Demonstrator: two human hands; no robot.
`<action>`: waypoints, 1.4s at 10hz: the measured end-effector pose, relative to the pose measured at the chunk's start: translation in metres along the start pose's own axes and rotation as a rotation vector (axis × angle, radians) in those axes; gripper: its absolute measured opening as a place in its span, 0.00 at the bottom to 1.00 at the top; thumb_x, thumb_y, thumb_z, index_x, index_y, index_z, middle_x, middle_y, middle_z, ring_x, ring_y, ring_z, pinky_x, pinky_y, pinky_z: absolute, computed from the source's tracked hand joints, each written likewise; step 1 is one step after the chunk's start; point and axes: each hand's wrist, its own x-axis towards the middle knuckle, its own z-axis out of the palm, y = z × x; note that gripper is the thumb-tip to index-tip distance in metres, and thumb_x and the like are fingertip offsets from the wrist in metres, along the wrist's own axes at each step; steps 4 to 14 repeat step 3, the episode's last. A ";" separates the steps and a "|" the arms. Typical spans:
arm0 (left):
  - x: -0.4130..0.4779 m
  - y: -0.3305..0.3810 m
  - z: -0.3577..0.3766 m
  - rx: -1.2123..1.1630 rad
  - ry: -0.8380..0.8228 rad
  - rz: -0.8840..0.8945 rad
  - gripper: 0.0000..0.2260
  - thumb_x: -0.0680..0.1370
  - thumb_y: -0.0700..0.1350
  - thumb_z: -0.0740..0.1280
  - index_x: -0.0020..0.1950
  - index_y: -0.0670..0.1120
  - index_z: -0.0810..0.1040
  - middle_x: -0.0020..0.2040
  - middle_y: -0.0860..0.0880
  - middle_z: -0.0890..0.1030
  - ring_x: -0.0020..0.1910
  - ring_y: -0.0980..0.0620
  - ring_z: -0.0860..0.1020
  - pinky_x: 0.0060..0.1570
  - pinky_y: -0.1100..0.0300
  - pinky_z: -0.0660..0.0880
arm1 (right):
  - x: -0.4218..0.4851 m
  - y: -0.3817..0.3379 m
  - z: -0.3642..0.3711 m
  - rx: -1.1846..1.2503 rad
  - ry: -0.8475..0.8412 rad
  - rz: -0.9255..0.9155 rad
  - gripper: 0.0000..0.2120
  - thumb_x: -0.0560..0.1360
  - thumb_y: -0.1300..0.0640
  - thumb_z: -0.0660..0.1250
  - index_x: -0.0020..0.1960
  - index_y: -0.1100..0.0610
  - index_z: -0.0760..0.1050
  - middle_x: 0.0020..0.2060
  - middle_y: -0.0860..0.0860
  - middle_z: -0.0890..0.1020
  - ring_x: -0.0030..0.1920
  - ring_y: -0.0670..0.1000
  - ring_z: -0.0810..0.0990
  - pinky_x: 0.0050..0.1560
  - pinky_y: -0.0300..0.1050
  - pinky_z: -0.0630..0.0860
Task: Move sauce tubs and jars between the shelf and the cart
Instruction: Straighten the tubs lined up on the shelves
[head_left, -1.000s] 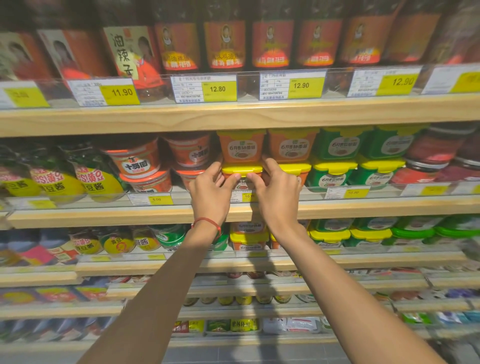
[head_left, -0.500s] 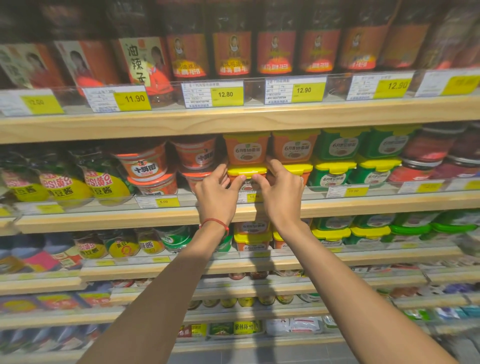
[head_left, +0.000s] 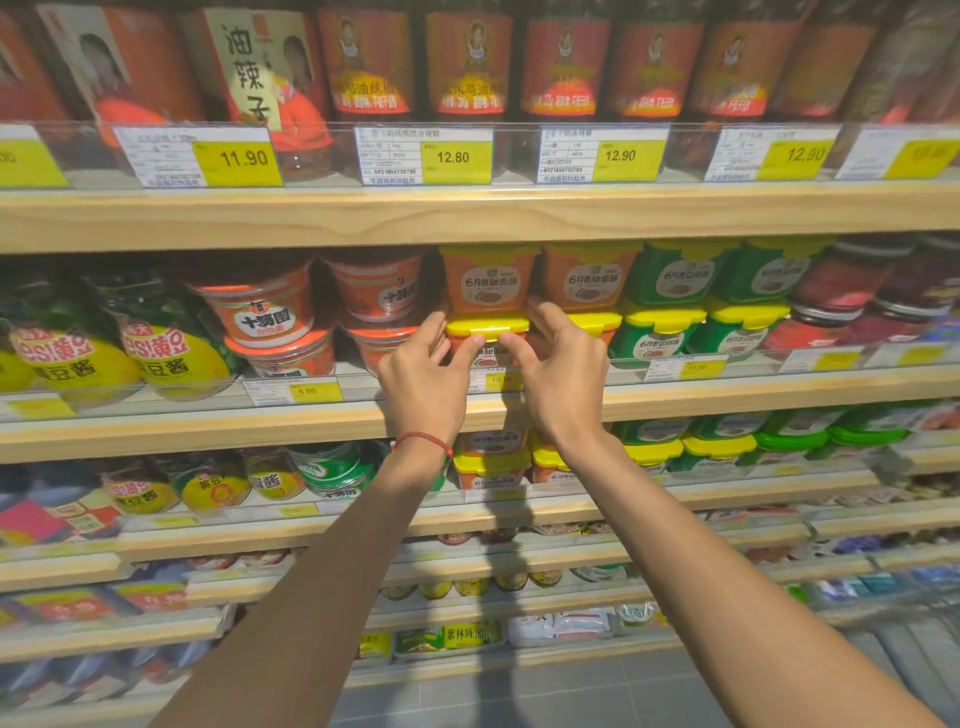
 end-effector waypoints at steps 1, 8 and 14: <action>-0.008 0.006 -0.003 0.088 -0.030 0.041 0.25 0.72 0.53 0.78 0.69 0.51 0.78 0.61 0.51 0.84 0.60 0.58 0.82 0.60 0.48 0.81 | -0.002 -0.001 -0.004 -0.012 -0.040 -0.026 0.17 0.79 0.51 0.74 0.65 0.56 0.79 0.44 0.50 0.88 0.46 0.52 0.86 0.53 0.52 0.81; -0.038 0.021 -0.006 0.229 0.106 0.195 0.16 0.77 0.53 0.72 0.64 0.53 0.83 0.56 0.54 0.86 0.58 0.54 0.81 0.66 0.67 0.71 | -0.015 0.009 -0.034 0.070 -0.077 -0.175 0.17 0.81 0.55 0.71 0.69 0.55 0.80 0.57 0.48 0.88 0.55 0.47 0.86 0.60 0.42 0.81; -0.038 0.021 -0.006 0.229 0.106 0.195 0.16 0.77 0.53 0.72 0.64 0.53 0.83 0.56 0.54 0.86 0.58 0.54 0.81 0.66 0.67 0.71 | -0.015 0.009 -0.034 0.070 -0.077 -0.175 0.17 0.81 0.55 0.71 0.69 0.55 0.80 0.57 0.48 0.88 0.55 0.47 0.86 0.60 0.42 0.81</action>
